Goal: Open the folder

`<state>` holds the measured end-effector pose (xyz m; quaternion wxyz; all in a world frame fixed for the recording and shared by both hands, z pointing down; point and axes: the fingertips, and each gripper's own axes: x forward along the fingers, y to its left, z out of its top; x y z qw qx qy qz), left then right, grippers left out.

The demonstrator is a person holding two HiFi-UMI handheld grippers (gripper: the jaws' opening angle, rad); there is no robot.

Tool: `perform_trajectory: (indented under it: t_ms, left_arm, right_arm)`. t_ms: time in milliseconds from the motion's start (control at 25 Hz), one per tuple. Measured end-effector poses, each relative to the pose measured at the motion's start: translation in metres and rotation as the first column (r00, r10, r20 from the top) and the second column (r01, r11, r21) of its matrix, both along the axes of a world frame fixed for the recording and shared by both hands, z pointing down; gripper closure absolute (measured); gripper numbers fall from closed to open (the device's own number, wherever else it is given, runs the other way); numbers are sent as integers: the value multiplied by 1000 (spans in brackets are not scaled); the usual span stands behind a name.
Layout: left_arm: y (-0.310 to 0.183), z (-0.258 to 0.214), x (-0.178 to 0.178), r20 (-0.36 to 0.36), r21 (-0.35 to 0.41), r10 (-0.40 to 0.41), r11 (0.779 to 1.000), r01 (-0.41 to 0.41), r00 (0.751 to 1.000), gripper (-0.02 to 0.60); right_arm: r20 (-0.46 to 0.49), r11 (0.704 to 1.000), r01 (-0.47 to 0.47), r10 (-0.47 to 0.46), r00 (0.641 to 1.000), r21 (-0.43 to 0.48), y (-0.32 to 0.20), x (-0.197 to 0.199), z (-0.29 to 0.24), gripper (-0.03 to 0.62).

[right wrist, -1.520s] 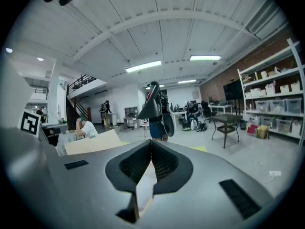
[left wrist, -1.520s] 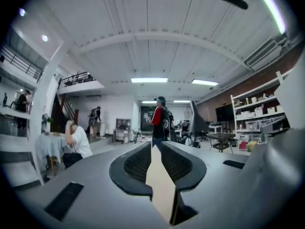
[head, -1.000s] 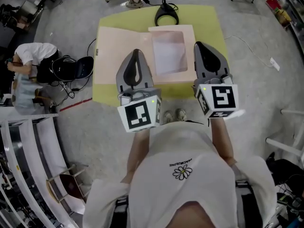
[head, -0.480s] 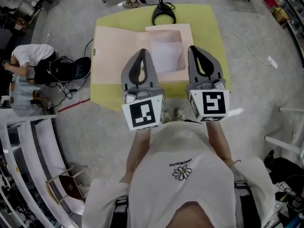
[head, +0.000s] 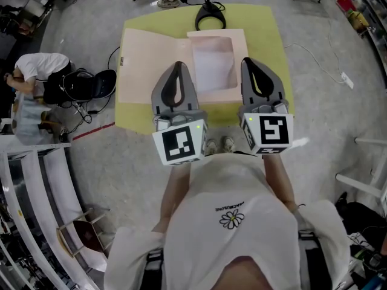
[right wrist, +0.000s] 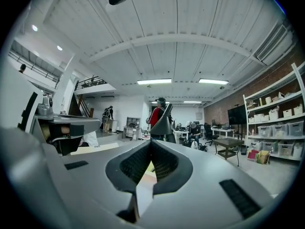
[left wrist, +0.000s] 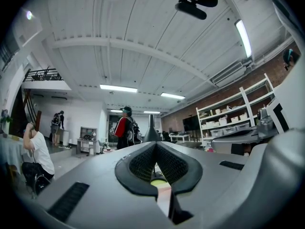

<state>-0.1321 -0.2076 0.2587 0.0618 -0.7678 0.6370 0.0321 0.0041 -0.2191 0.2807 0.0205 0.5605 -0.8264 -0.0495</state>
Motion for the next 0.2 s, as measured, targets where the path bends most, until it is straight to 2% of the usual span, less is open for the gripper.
perform_trajectory:
  t_ms: [200]
  left_arm:
    - [-3, 3, -6, -3, -8, -9, 1000, 9, 1000, 566]
  right_arm:
    - [-5, 1000, 11, -11, 1000, -6, 0, -4, 3, 582]
